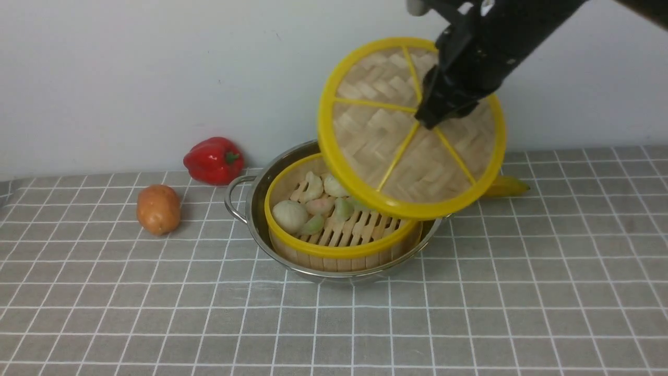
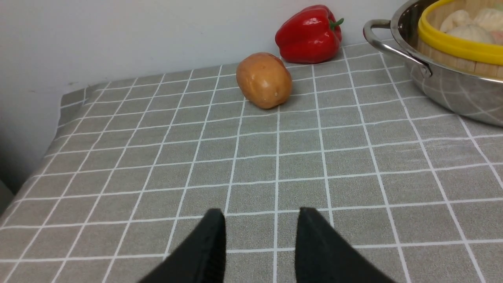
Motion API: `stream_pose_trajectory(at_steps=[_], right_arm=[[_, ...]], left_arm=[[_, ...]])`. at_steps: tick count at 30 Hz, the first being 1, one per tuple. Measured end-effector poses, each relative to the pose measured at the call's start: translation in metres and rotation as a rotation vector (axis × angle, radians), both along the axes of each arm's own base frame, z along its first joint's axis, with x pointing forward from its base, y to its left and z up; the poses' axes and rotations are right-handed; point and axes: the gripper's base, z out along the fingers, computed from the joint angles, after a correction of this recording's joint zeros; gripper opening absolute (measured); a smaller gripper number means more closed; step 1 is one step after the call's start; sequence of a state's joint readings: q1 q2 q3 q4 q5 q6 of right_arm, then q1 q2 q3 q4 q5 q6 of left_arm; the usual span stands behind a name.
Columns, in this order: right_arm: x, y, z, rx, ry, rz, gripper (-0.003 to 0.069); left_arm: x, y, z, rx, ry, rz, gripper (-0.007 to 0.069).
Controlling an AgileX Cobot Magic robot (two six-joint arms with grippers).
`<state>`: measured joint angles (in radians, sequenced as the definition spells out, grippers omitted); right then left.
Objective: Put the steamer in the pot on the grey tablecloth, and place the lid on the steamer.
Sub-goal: 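Place the bamboo steamer lid onto the steamer basket in the pot with the right gripper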
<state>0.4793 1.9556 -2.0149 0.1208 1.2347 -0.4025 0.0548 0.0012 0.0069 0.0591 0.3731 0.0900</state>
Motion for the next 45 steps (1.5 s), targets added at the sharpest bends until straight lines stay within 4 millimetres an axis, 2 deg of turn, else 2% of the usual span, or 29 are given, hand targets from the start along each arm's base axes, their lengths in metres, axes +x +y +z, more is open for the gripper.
stream_pose_trajectory(at_steps=[6, 8, 9, 15, 22, 45], right_arm=[[0.016, 0.033, -0.022, -0.013, -0.002, 0.066, 0.0144], [0.018, 0.036, -0.027, -0.015, 0.004, 0.069, 0.0144], [0.022, 0.04, -0.036, -0.02, 0.02, 0.072, 0.0144], [0.028, 0.046, -0.058, -0.043, 0.061, 0.078, 0.0144], [0.031, 0.048, -0.07, -0.055, 0.084, 0.078, 0.0144], [0.031, 0.052, -0.072, -0.081, 0.049, 0.219, 0.0144]], left_arm=[[0.0, 0.0, 0.0, 0.0, 0.0, 0.0, 0.0242], [0.0, 0.0, 0.0, 0.0, 0.0, 0.0, 0.0242], [0.0, 0.0, 0.0, 0.0, 0.0, 0.0, 0.0242], [0.0, 0.0, 0.0, 0.0, 0.0, 0.0, 0.0243], [0.0, 0.0, 0.0, 0.0, 0.0, 0.0, 0.0243], [0.0, 0.0, 0.0, 0.0, 0.0, 0.0, 0.0243]])
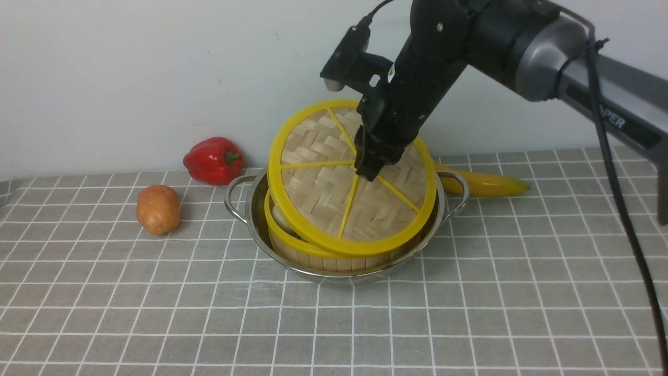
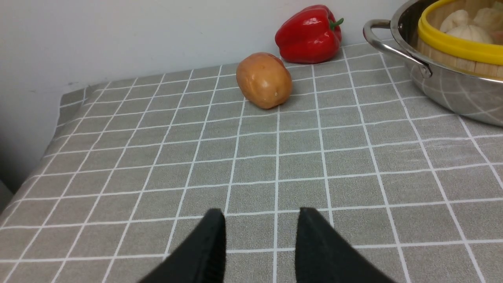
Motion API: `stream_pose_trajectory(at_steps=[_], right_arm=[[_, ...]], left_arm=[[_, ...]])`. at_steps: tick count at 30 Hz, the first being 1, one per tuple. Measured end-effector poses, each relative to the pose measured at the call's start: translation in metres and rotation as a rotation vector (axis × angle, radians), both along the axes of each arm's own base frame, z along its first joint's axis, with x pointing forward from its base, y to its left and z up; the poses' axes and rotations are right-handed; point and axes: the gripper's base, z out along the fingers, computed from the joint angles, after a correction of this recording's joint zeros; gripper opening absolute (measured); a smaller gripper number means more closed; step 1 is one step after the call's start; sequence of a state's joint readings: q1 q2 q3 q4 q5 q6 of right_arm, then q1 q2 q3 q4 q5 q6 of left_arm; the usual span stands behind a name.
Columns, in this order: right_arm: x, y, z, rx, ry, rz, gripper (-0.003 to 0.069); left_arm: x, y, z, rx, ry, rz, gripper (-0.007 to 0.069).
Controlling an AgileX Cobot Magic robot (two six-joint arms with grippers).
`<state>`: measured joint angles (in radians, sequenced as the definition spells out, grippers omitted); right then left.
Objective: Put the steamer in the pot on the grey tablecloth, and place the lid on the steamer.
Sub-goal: 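Place the bamboo steamer lid onto the steamer basket in the pot with the right gripper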
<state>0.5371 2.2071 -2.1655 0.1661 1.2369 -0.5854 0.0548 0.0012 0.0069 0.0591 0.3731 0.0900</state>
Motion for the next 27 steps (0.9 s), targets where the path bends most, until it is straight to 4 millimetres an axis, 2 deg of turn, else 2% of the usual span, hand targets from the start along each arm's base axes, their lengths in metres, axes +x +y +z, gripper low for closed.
stream_pose_trajectory(at_steps=[10, 27], right_arm=[[0.0014, 0.0014, 0.001, -0.029, -0.065, 0.108, 0.0144], [0.004, 0.0036, 0.003, -0.032, -0.13, 0.18, 0.0144]], left_arm=[[0.0, 0.0, 0.0, 0.0, 0.0, 0.0, 0.0243], [0.0, 0.0, 0.0, 0.0, 0.0, 0.0, 0.0243]])
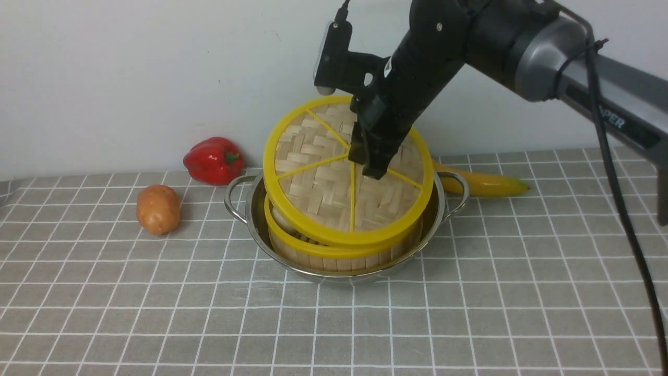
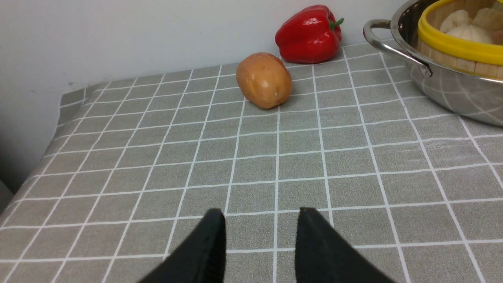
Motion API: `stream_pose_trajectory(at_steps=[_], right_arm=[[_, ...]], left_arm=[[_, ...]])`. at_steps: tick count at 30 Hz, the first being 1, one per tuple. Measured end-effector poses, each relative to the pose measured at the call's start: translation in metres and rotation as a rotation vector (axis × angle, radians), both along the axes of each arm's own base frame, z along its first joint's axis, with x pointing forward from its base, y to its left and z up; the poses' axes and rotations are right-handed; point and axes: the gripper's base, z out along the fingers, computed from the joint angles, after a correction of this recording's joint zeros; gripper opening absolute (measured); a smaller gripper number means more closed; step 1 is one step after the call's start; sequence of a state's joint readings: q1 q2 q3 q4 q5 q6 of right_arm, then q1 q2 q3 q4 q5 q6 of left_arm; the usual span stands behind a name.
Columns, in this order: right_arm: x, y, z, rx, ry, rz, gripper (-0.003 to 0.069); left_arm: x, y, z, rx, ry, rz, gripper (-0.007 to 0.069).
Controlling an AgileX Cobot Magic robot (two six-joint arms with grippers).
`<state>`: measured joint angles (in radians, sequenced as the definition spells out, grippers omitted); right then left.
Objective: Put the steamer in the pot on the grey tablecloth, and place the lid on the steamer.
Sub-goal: 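Place the bamboo steamer lid onto the steamer basket in the pot with the right gripper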
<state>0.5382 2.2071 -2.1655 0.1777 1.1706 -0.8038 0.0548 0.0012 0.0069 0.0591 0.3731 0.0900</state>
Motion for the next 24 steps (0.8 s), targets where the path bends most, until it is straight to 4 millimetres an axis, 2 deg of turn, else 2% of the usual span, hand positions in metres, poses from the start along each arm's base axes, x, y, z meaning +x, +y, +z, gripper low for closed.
stream_pose_trajectory(at_steps=[24], right_arm=[[0.008, 0.008, -0.022, -0.011, -0.017, 0.08, 0.0144]], left_arm=[[0.0, 0.0, 0.0, 0.0, 0.0, 0.0, 0.0243]])
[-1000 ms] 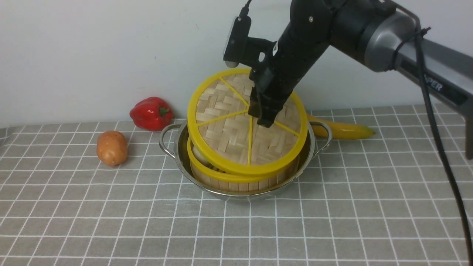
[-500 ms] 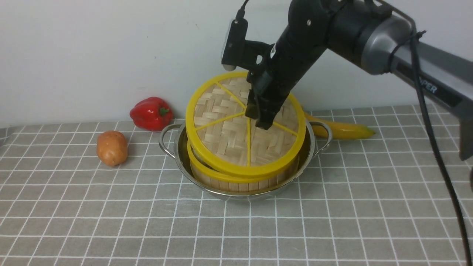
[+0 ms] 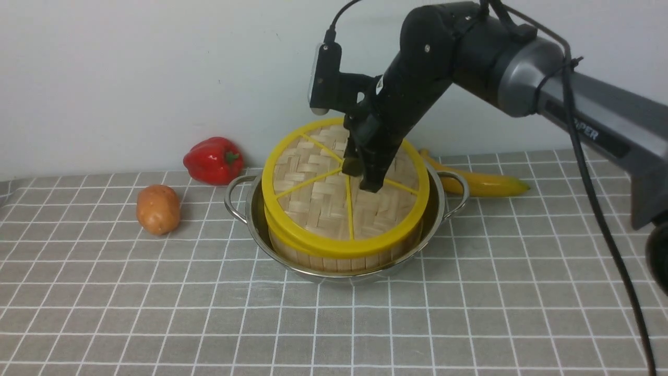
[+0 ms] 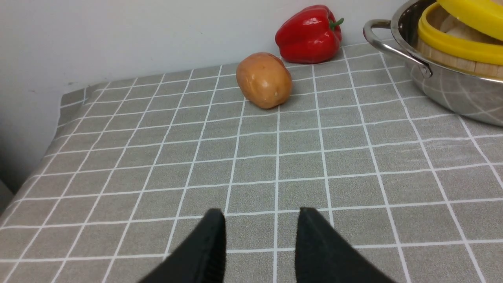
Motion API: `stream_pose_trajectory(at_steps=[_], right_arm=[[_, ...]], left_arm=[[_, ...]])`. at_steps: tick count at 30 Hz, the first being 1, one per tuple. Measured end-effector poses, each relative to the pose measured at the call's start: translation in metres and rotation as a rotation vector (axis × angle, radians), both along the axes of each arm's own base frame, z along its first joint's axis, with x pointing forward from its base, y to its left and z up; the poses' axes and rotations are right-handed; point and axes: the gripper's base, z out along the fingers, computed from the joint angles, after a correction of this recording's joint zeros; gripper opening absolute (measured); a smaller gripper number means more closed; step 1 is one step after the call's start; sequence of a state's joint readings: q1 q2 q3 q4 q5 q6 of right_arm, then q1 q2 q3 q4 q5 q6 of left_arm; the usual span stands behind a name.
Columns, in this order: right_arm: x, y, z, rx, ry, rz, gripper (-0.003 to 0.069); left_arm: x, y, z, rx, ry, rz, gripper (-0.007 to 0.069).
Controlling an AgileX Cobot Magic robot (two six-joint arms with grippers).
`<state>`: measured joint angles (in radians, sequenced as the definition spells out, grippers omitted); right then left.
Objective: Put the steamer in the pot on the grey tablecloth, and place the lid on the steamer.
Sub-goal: 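Place the bamboo steamer lid onto the steamer basket in the pot with the right gripper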
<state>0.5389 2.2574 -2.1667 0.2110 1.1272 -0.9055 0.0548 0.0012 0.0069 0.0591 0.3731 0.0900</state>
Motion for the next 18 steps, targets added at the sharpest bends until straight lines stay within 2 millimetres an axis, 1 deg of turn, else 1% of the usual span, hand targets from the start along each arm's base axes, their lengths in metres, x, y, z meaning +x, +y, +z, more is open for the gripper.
stream_pose_trajectory(at_steps=[9, 18], right_arm=[[0.0003, 0.0029, 0.0012, -0.007, -0.043, 0.053, 0.0144], [0.0009, 0.0044, 0.002, -0.003, -0.063, 0.065, 0.0144]], left_arm=[[0.0, 0.0, 0.0, 0.0, 0.0, 0.0, 0.0243], [0.0, 0.0, 0.0, 0.0, 0.0, 0.0, 0.0243]])
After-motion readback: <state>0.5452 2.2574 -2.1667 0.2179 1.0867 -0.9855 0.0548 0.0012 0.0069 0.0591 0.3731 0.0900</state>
